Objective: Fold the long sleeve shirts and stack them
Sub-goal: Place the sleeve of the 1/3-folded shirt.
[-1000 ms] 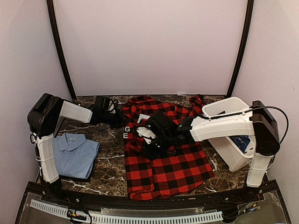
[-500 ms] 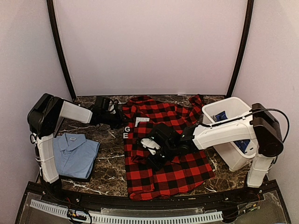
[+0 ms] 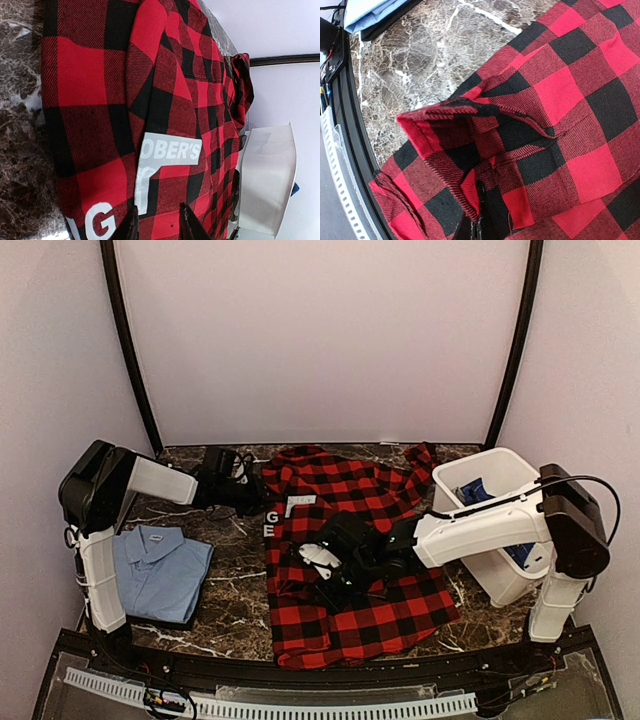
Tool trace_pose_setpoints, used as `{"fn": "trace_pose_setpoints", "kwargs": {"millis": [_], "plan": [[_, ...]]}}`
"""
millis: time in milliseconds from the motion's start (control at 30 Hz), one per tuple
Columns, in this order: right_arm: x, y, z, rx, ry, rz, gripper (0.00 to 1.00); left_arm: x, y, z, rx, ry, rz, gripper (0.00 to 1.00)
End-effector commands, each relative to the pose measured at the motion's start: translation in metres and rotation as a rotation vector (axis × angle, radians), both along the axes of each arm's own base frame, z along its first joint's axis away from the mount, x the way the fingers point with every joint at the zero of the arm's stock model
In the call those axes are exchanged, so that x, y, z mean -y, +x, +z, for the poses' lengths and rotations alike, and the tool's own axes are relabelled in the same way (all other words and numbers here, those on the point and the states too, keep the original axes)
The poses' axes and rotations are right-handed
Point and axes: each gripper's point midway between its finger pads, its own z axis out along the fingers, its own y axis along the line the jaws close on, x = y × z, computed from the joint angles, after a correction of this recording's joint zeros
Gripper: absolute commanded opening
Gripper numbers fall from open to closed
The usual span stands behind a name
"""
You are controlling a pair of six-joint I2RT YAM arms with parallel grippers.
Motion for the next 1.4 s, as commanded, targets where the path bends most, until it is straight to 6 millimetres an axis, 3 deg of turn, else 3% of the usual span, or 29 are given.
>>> {"fn": "trace_pose_setpoints", "kwargs": {"millis": [0,500,900,1067,1200,1367], "plan": [[-0.012,-0.011,0.013,-0.012,0.055,0.023,0.0,0.0,-0.002,0.008,0.025,-0.014,-0.014,0.27],[-0.009,-0.019,-0.002,-0.033,0.024,0.021,0.0,0.003,-0.002,0.002,0.014,-0.022,-0.026,0.27],[-0.001,-0.022,0.023,-0.03,0.068,0.002,0.3,0.0,-0.003,0.003,0.02,-0.006,-0.02,0.26],[0.001,-0.003,0.038,-0.003,0.093,-0.096,0.28,-0.003,-0.009,0.011,0.03,-0.006,-0.023,0.26],[0.002,0.014,0.039,-0.001,0.107,-0.179,0.23,0.001,-0.028,0.012,0.016,-0.034,-0.045,0.27],[0.033,0.054,0.029,0.001,0.067,-0.377,0.22,0.023,-0.057,0.019,0.006,-0.051,-0.099,0.27]]}}
